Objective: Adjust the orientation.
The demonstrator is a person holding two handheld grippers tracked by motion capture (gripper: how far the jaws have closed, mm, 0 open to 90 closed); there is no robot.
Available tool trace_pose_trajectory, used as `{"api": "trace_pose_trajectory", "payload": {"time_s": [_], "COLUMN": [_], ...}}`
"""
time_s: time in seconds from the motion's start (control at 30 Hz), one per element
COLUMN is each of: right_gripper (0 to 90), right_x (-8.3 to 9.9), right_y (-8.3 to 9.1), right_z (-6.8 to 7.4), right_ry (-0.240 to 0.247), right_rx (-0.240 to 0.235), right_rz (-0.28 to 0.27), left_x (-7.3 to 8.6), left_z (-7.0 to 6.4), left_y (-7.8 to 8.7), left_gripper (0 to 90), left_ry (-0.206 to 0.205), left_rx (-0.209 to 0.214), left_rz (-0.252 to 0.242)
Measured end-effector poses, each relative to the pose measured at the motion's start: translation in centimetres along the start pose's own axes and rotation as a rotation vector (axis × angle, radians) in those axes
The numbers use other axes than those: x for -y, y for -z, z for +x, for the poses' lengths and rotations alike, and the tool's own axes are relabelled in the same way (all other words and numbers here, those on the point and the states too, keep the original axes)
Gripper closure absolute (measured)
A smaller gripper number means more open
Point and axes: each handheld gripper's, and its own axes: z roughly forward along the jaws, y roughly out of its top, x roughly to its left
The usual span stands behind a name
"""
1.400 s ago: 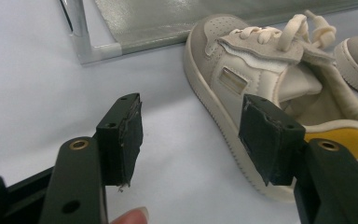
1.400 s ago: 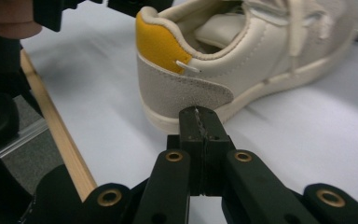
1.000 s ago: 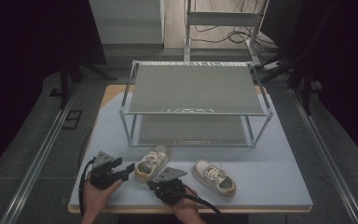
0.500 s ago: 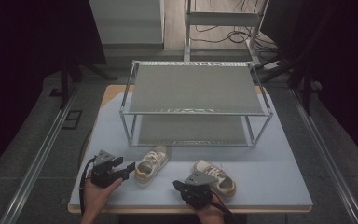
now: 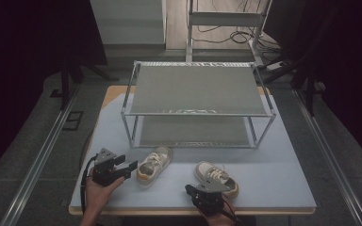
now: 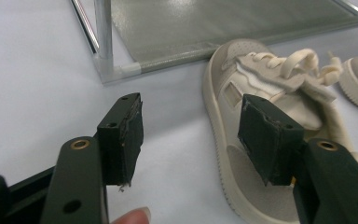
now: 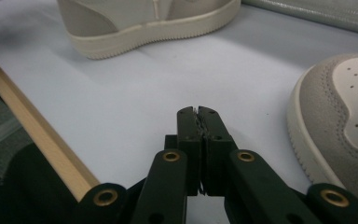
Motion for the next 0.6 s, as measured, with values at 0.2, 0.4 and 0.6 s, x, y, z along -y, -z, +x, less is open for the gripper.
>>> {"api": "trace_pose_trajectory", "payload": {"time_s": [0.2,0.4,0.6], "right_gripper": [77.3,61.7,40.3], "right_x": [-0.6,-1.1,-1.8], "right_y": [1.4,3.5,5.6], "right_z": [-0.1,-0.8,-1.5], "right_ry": [0.002,0.001,0.02], "right_rx": [-0.027,-0.039,0.031], "right_rz": [-0.036,-0.089,-0.143], "left_x": [-0.3,-0.8,-0.8], "left_z": [0.1,-1.0,-2.7], "left_y": [1.0,1.9,1.6], "left_gripper": [36.2,26.3,15.4], "left_ry": [0.028,0.002,-0.054], "left_rx": [0.043,0.098,0.12], "left_rz": [-0.026,-0.032,0.028]}}
